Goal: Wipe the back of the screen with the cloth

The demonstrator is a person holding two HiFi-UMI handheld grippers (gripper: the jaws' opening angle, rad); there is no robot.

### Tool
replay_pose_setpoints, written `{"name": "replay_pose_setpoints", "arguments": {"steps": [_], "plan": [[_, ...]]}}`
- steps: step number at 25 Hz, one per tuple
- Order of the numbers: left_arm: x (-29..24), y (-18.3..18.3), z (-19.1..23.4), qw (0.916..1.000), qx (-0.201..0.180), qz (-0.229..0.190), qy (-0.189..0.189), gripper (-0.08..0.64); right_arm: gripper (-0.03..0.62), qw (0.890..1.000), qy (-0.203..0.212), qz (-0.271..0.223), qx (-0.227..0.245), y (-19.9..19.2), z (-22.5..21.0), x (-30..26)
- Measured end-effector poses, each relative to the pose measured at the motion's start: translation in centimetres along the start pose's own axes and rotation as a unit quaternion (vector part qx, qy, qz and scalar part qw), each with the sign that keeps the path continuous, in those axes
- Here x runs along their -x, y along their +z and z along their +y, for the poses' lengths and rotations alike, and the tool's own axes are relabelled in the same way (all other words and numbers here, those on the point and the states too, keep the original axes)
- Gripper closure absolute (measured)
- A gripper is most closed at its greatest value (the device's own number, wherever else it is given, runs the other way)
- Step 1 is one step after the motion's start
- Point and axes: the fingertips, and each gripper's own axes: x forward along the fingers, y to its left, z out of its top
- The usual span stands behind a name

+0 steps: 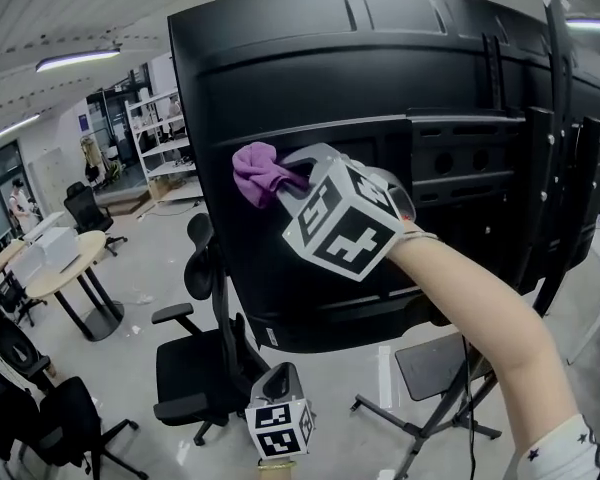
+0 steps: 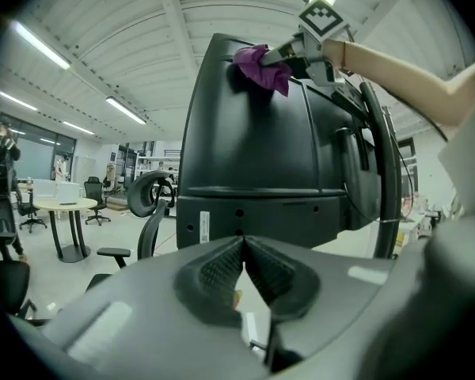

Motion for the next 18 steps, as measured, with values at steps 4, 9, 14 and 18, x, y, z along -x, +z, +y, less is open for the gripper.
{"name": "replay_pose_setpoints", "arguments": {"steps": [4,9,14,18], "plan": [[0.0,0.2,-0.4,1.0,-0.008,0.0,-0.006,0.552,0.537,0.998,-0.046,-0.028,-0.02,3.6,-5.7,0.6],[0.7,0.9,-0.1,0.9999,-0.015,-0.004,-0.006,0.552,0.537,0.99,-0.127,-0.049,-0.025,8.1,-13.0,1.1],[1.3,1.1,0.6,0.9998,-0.016,-0.009,0.0,0.552,0.537,0.987,-0.148,-0.05,-0.046,9.4,-15.9,1.5],[1.5,1.3,0.4,0.9998,-0.014,-0.011,-0.002,0.552,0.537,0.983,-0.158,-0.08,-0.055,9.6,-15.2,3.2]]}}
